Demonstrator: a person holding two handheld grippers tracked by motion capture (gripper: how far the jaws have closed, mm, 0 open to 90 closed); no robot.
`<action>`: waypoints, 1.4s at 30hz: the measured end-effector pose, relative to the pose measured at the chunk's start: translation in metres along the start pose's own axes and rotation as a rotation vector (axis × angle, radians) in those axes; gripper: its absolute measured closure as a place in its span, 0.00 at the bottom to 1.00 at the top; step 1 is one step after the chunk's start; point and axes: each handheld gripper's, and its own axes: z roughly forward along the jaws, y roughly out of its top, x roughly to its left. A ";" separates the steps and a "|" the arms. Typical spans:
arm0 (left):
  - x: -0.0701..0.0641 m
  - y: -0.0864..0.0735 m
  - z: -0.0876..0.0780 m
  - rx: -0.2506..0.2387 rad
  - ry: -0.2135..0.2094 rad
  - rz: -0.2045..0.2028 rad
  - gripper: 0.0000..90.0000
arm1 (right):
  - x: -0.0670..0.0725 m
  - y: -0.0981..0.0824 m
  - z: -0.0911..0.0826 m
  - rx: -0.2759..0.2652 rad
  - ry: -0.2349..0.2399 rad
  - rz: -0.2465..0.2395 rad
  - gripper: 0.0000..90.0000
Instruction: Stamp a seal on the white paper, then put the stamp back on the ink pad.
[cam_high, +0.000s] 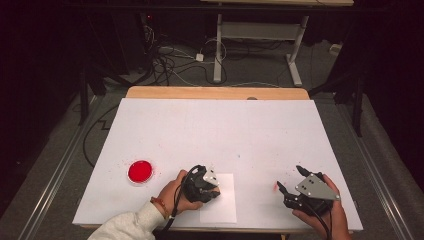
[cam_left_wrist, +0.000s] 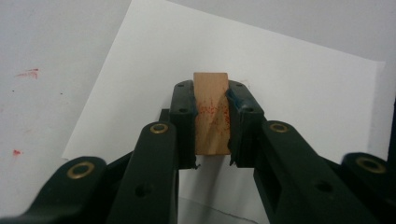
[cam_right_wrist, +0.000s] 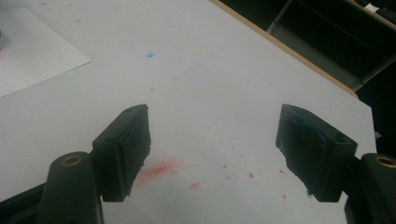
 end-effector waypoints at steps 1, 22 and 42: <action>0.000 0.000 0.000 0.001 -0.001 0.000 0.82 | 0.000 0.000 0.000 0.000 0.003 -0.002 0.29; 0.002 0.000 0.000 -0.003 -0.013 0.003 0.82 | -0.001 0.001 0.004 0.002 0.009 0.002 0.29; 0.003 0.001 -0.021 -0.058 0.016 -0.009 0.82 | -0.003 0.001 0.002 -0.009 0.014 0.004 0.29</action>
